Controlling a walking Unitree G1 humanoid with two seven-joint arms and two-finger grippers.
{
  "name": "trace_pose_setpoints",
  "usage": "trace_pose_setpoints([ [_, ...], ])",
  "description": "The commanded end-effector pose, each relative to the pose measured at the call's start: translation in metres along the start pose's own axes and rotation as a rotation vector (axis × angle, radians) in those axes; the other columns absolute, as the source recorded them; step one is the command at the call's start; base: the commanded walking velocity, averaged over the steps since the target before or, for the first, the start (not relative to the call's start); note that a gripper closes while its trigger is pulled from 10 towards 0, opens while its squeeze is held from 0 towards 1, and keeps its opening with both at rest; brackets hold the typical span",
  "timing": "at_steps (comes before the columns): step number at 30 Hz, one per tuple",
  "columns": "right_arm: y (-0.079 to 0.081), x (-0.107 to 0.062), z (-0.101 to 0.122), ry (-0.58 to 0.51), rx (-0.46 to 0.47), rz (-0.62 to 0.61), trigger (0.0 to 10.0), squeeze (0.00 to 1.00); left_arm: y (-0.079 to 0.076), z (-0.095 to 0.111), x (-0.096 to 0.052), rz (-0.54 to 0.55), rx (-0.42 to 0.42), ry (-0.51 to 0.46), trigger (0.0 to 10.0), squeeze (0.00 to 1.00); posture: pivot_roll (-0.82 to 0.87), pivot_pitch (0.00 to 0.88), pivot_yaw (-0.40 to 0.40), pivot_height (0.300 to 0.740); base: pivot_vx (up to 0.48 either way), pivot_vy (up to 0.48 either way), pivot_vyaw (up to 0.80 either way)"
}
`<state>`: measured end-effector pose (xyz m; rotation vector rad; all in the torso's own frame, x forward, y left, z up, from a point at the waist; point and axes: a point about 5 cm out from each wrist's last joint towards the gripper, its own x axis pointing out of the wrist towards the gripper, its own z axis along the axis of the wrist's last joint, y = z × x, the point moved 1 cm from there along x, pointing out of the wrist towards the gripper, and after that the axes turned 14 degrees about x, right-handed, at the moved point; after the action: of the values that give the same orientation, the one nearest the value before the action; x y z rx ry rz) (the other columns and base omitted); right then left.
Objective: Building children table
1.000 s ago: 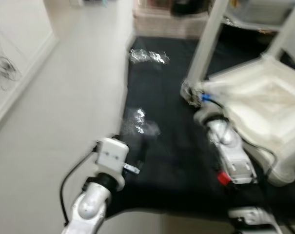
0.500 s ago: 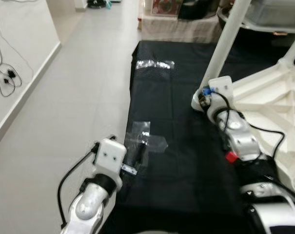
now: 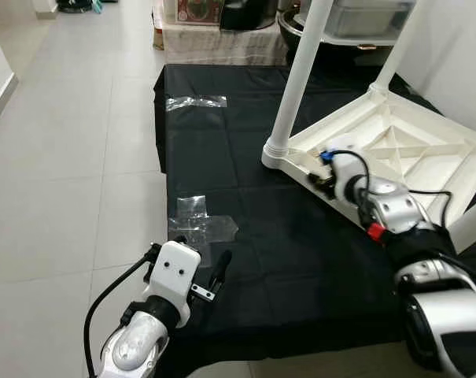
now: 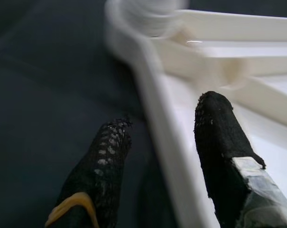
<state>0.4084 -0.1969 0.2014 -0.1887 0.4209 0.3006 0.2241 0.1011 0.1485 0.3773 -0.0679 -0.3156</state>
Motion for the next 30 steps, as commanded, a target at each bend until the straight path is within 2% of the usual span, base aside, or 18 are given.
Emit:
trace_pose_setpoints([
  [1,-0.002,0.0,-0.007,0.071,-0.026,0.039,10.0,0.0,-0.005,-0.002,-0.003,-0.016,-0.023,0.005,10.0,0.0,0.03,0.17,-0.102,0.74,0.0,0.0,0.0],
  [5,-0.003,0.001,-0.007,0.091,-0.057,0.038,10.0,0.0,-0.006,-0.003,-0.004,-0.021,-0.02,0.009,10.0,0.0,0.03,0.171,-0.109,0.74,0.0,0.0,0.0],
  [6,-0.005,0.002,-0.005,0.097,-0.092,0.02,10.0,0.0,-0.007,-0.002,-0.006,-0.019,-0.019,0.009,10.0,0.0,0.03,0.182,-0.117,0.74,0.0,0.0,0.0],
  [10,-0.007,0.002,0.004,0.073,-0.081,0.006,10.0,0.0,-0.007,-0.001,-0.007,-0.011,-0.034,0.009,10.0,0.0,0.03,0.188,-0.121,0.74,0.0,0.0,0.0],
  [12,-0.004,0.002,0.008,0.059,-0.077,0.038,10.0,0.0,-0.007,-0.002,-0.008,-0.012,-0.03,0.016,10.0,0.0,0.03,0.188,-0.121,0.74,0.0,0.0,0.0],
  [16,0.013,-0.002,0.037,-0.055,0.095,0.234,10.0,0.0,-0.009,-0.004,-0.008,-0.019,-0.029,0.023,10.0,0.0,0.03,0.192,-0.117,0.74,0.0,0.0,0.0],
  [18,0.015,-0.003,0.044,-0.084,0.122,0.255,10.0,0.0,-0.009,-0.004,-0.007,-0.022,-0.03,0.024,10.0,0.0,0.03,0.189,-0.119,0.74,0.0,0.0,0.0],
  [20,0.013,-0.004,0.049,-0.102,0.134,0.248,10.0,0.0,-0.01,-0.004,-0.007,-0.025,-0.031,0.023,10.0,0.0,0.03,0.189,-0.118,0.74,0.0,0.0,0.0],
  [21,0.004,-0.005,0.047,-0.087,0.101,0.174,10.0,0.0,-0.01,-0.004,-0.007,-0.028,-0.032,0.021,10.0,0.0,0.03,0.191,-0.112,0.74,0.0,0.0,0.0],
  [22,0.004,-0.005,0.047,-0.087,0.101,0.174,10.0,0.0,-0.01,-0.004,-0.007,-0.028,-0.032,0.021,10.0,0.0,0.03,0.191,-0.112,0.74,0.0,0.0,0.0],
  [25,-0.013,-0.005,0.029,-0.004,0.012,0.047,10.0,0.0,-0.01,-0.004,-0.007,-0.029,-0.029,0.019,10.0,0.0,0.03,0.192,-0.115,0.74,0.0,0.0,0.0],
  [26,-0.013,-0.005,0.029,-0.004,0.012,0.047,10.0,0.0,-0.01,-0.004,-0.007,-0.029,-0.029,0.019,10.0,0.0,0.03,0.192,-0.115,0.74,0.0,0.0,0.0],
  [28,-0.021,-0.006,0.014,0.063,-0.015,0.001,10.0,0.0,-0.01,-0.004,-0.008,-0.03,-0.028,0.02,10.0,0.0,0.02,0.191,-0.115,0.74,0.0,0.0,0.0],
  [30,-0.021,-0.006,0.014,0.063,-0.015,0.001,10.0,0.0,-0.01,-0.004,-0.008,-0.03,-0.028,0.02,10.0,0.0,0.02,0.191,-0.115,0.74,0.0,0.0,0.0],
])
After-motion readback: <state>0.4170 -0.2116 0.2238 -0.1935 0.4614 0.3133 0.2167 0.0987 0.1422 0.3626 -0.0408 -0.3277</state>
